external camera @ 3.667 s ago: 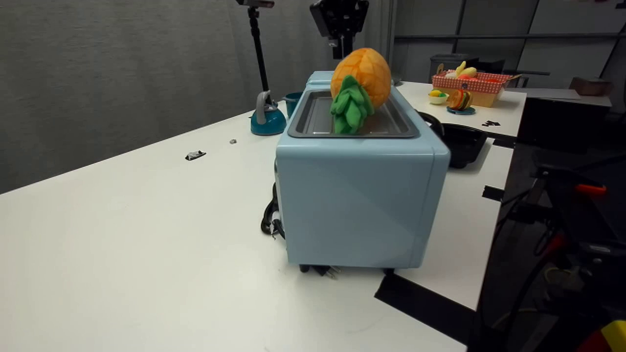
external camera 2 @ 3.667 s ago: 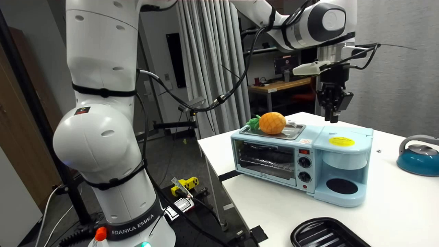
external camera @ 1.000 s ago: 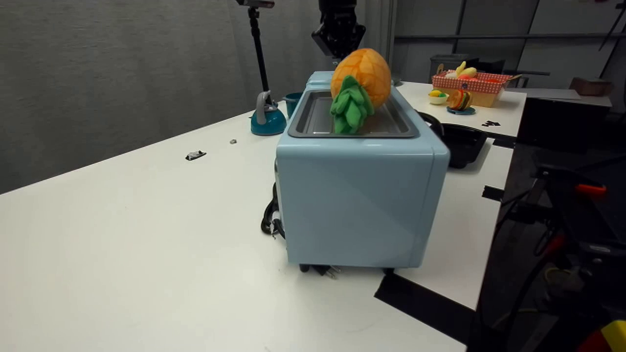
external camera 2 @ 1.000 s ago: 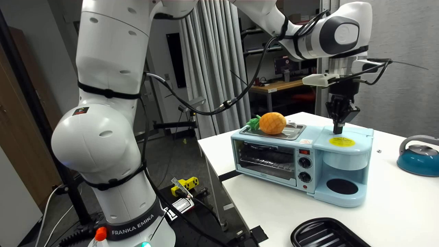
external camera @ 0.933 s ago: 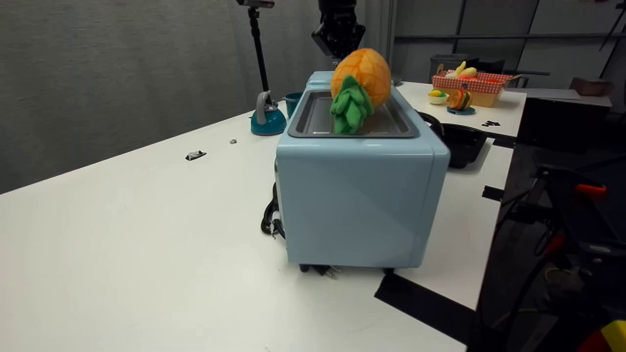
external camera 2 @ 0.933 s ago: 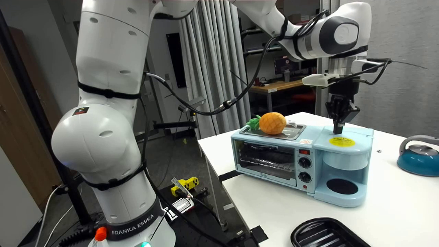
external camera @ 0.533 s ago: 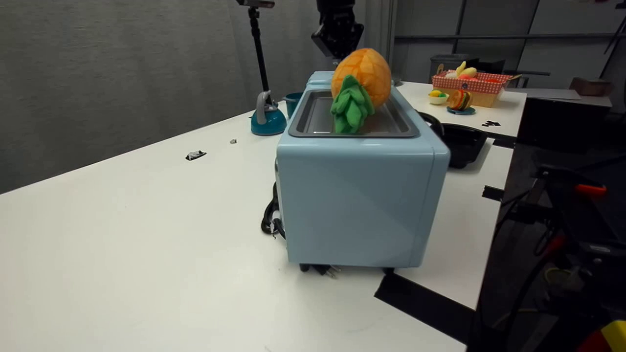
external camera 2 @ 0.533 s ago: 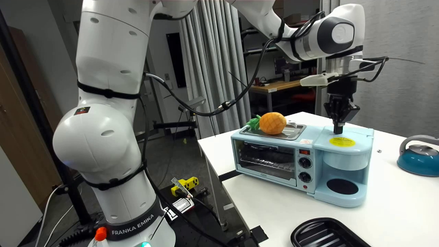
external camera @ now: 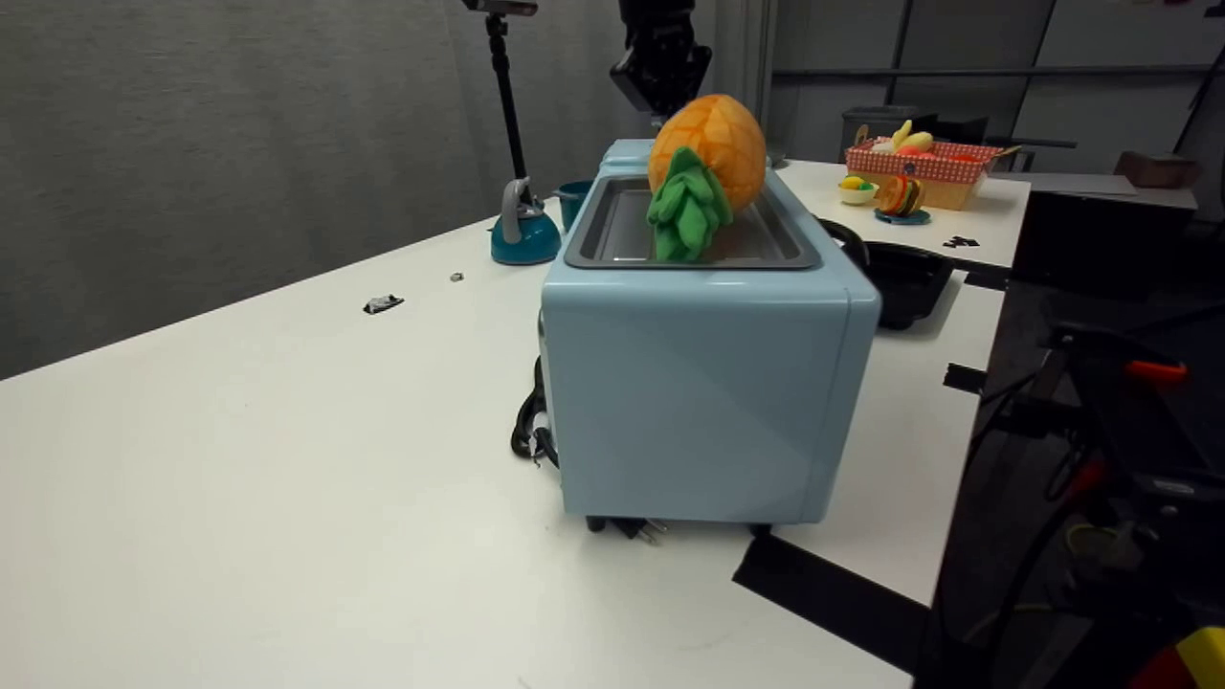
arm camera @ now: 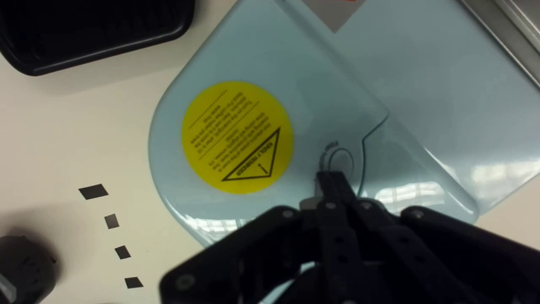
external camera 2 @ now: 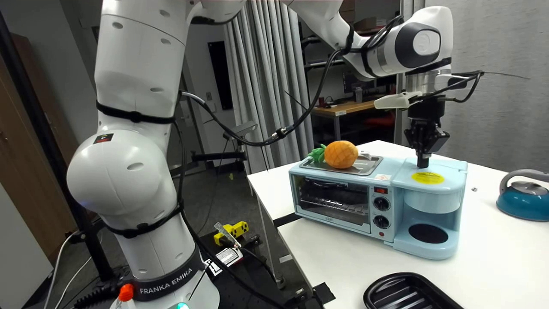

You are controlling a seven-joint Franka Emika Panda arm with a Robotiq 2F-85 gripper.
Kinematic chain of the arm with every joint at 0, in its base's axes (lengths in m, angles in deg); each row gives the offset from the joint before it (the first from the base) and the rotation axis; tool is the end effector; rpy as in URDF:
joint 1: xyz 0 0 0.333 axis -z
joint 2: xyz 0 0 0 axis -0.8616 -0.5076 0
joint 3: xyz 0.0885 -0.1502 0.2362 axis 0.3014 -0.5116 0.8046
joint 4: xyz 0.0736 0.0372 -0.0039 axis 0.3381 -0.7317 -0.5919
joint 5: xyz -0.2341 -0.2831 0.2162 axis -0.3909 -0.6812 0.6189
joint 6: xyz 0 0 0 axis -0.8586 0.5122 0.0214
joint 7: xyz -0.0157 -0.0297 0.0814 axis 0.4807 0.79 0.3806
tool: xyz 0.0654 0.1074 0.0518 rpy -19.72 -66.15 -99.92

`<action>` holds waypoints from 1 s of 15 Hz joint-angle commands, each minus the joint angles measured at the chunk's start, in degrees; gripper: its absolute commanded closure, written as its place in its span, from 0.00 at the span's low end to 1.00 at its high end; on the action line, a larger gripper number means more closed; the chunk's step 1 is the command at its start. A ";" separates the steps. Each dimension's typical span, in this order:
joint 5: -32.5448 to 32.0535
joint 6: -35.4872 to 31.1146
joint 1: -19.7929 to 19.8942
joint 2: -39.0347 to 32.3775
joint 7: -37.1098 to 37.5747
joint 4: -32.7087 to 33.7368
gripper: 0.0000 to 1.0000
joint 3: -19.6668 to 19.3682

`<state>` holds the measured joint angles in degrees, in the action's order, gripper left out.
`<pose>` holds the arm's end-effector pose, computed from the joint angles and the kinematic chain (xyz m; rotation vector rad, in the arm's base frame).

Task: Press the button on the top right side of the breakfast station to open the coffeemaker chamber

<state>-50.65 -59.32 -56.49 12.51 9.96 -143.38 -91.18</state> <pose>0.6574 -0.1030 0.2616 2.9800 -0.6260 -0.0970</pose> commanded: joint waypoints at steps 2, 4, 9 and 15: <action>-1.61 -9.02 0.38 1.69 -0.88 -10.82 1.00 -1.40; -1.50 -11.44 0.23 4.83 -1.05 -13.86 1.00 -1.26; -1.42 -15.45 0.43 9.95 -1.22 -18.88 1.00 -1.66; -1.37 -16.93 0.61 12.53 -1.05 -21.84 1.00 -2.01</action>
<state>-51.10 -74.54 -56.14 22.74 9.64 -160.88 -92.74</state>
